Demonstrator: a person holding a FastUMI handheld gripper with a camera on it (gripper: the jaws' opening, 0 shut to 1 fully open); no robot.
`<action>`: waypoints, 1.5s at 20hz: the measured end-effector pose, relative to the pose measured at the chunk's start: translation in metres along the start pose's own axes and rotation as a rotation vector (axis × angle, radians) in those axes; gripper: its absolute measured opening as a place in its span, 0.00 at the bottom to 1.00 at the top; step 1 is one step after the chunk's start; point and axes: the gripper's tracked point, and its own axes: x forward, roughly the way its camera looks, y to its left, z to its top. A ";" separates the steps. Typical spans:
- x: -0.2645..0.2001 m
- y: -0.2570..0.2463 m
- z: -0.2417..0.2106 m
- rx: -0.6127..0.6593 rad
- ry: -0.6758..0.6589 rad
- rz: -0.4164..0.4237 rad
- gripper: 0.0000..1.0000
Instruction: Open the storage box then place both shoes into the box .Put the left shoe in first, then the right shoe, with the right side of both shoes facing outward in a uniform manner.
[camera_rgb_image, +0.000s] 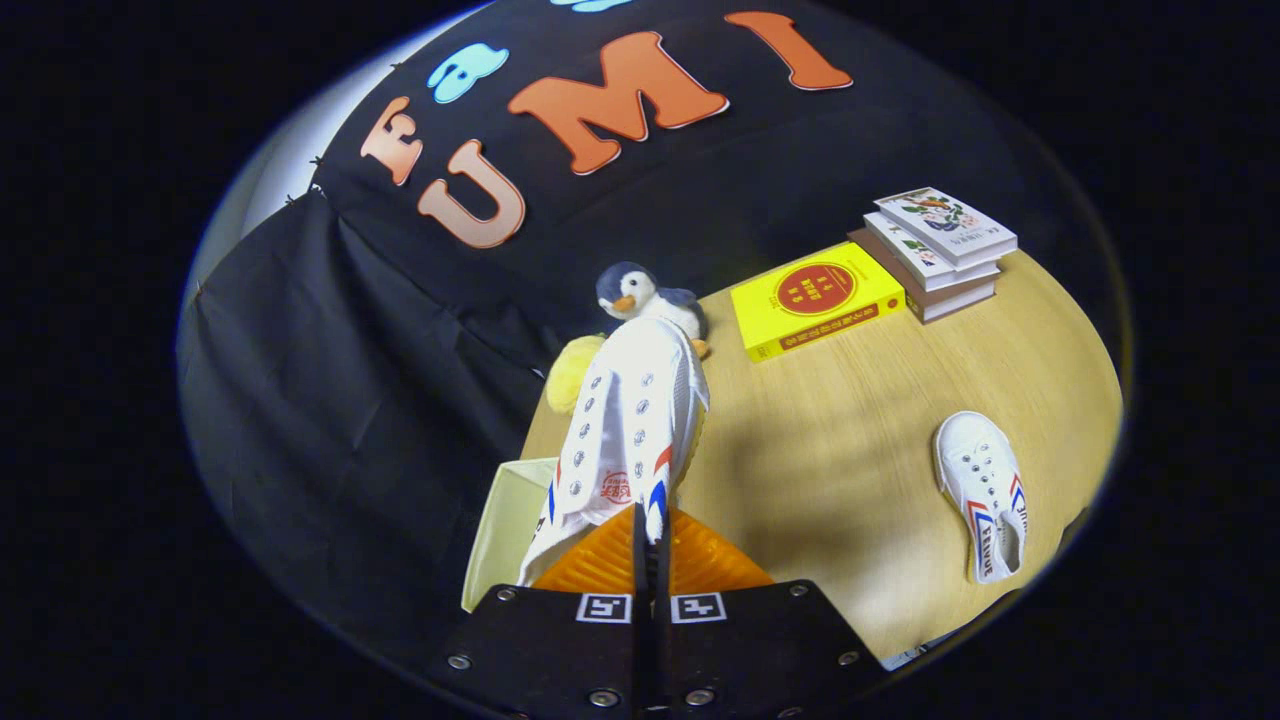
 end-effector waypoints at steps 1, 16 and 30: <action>0.003 0.017 -0.002 -0.010 -0.001 0.010 0.00; 0.089 0.123 -0.135 0.012 0.193 0.011 0.00; 0.110 0.130 -0.173 -0.046 0.195 -0.053 0.00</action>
